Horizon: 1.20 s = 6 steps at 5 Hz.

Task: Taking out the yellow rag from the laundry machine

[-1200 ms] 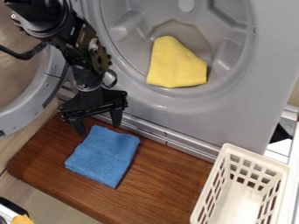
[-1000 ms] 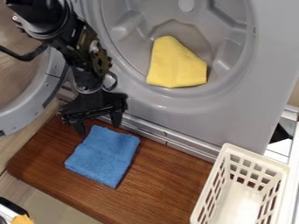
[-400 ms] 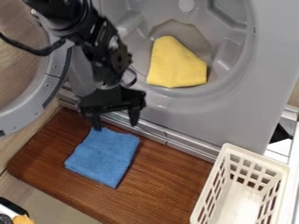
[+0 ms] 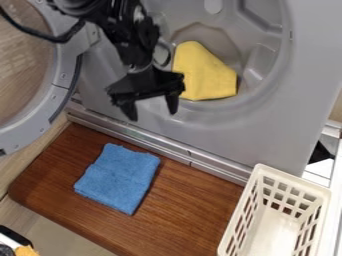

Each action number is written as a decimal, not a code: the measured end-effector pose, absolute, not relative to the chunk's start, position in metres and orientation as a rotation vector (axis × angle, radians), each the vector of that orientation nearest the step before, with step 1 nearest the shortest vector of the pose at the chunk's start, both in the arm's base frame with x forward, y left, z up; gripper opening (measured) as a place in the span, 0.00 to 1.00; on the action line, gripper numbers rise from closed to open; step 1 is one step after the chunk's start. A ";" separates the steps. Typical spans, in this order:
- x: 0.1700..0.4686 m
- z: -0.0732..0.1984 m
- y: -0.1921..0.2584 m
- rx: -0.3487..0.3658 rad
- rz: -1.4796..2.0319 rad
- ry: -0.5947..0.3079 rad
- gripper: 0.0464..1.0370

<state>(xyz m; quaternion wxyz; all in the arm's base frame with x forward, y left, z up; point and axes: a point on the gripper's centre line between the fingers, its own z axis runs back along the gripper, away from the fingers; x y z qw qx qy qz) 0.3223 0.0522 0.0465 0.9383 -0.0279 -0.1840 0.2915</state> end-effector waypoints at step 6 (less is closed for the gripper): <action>0.403 0.039 0.028 -0.119 0.540 -0.443 0.76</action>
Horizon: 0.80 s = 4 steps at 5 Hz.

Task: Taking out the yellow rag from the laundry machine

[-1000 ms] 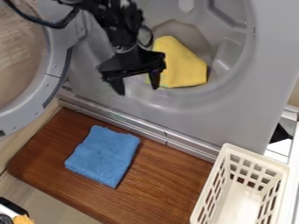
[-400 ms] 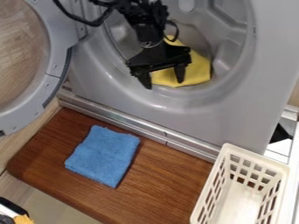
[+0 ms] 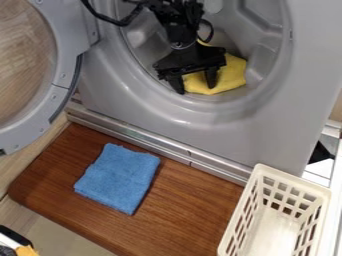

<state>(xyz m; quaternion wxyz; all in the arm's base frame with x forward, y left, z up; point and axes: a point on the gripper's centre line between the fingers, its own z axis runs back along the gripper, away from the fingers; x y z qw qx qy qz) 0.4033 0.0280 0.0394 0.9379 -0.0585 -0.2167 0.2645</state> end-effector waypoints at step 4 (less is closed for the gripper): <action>0.391 0.032 0.034 -0.077 0.565 -0.422 0.02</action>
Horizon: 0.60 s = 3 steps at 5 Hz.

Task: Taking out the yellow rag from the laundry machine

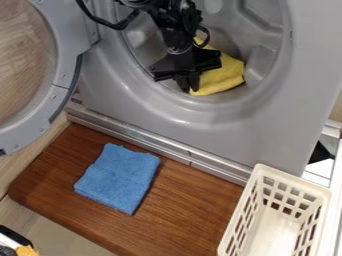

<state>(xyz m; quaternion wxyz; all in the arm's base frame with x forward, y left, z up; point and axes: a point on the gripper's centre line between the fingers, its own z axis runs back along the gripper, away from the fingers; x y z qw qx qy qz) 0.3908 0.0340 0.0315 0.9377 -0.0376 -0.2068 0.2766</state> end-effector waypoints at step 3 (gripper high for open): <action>0.351 0.056 0.042 -0.086 0.645 -0.390 0.02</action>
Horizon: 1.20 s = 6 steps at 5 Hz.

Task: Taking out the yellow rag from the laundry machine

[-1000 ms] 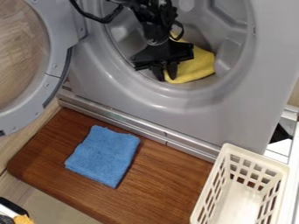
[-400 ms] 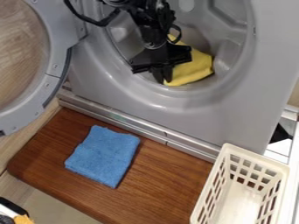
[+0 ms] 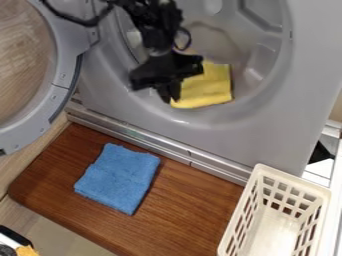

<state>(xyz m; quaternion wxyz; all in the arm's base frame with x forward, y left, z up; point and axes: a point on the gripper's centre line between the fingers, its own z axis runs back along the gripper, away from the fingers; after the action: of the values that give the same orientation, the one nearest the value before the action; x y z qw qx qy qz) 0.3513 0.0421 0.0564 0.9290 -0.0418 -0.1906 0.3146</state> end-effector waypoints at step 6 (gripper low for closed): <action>0.231 0.021 0.021 -0.169 0.537 -0.210 0.02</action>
<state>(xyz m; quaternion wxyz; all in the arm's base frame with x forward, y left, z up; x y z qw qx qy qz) 0.2310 0.0214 0.0214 0.9551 -0.0835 -0.1036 0.2647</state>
